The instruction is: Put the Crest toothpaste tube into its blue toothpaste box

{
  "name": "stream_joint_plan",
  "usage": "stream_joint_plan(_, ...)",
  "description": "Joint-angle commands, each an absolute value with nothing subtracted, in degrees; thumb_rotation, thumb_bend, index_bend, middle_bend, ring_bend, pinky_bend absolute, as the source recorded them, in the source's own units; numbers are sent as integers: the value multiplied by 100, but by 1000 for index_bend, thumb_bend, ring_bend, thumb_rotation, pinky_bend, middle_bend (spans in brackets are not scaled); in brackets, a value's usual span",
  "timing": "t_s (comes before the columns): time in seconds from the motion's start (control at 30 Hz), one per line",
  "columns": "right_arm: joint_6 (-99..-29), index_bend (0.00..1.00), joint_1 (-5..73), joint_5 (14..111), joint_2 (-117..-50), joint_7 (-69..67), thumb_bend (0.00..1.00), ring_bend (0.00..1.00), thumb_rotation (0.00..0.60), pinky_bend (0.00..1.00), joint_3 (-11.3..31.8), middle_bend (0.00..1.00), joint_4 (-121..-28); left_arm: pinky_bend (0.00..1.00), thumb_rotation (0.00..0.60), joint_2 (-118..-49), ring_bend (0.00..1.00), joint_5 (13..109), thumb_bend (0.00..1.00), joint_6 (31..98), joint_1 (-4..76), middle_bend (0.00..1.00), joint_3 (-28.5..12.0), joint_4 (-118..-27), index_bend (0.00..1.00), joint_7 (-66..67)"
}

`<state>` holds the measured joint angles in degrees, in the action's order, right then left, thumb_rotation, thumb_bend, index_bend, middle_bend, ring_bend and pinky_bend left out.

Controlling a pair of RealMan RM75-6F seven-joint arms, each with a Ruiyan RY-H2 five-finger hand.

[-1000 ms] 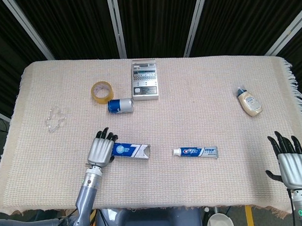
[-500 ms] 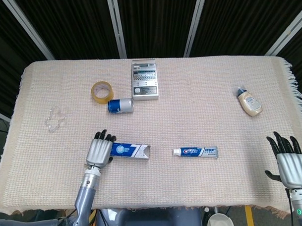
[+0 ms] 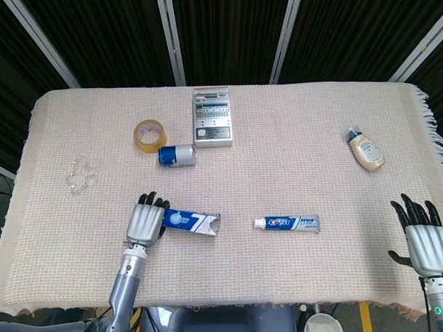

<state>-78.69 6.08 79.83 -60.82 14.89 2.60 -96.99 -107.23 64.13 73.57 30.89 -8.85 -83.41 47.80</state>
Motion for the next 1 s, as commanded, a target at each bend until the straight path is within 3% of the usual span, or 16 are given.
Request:
stream_joint_plan(0.03,-7872,117,609,7983,-6080,1501,46,130,600,0,260,37,-9702,210,600,-10725,176,6406,320,7351,3090,378,-876,-8336,380,4783)
stream_joint_plan(0.33,-7873,117,608,7982,-6097,1513,47,130,600,0,253,37,-9699,210,600,-10616,176,6542,314,7462,3038,378,-1026,-8551,380,4259)
stream_joint_plan(0.57,-7833,117,697,8051,-6081,1649,46,130,600,0,284,41,-9943,210,600,-10115,176,6757,314,7767,2937,378,-1184,-9233,380,4095)
stream_joint_plan(0.83,-7270,139,1116,8180,-6109,2501,47,130,600,0,225,67,-11080,210,600,-9316,176,6717,314,8071,2893,378,-1392,-10264,380,4779)
stream_joint_plan(1.0,-6798,185,1571,7982,-6467,3392,46,136,600,0,350,146,-11845,210,600,-9028,176,6691,314,8195,2881,377,-1442,-10729,380,4990)
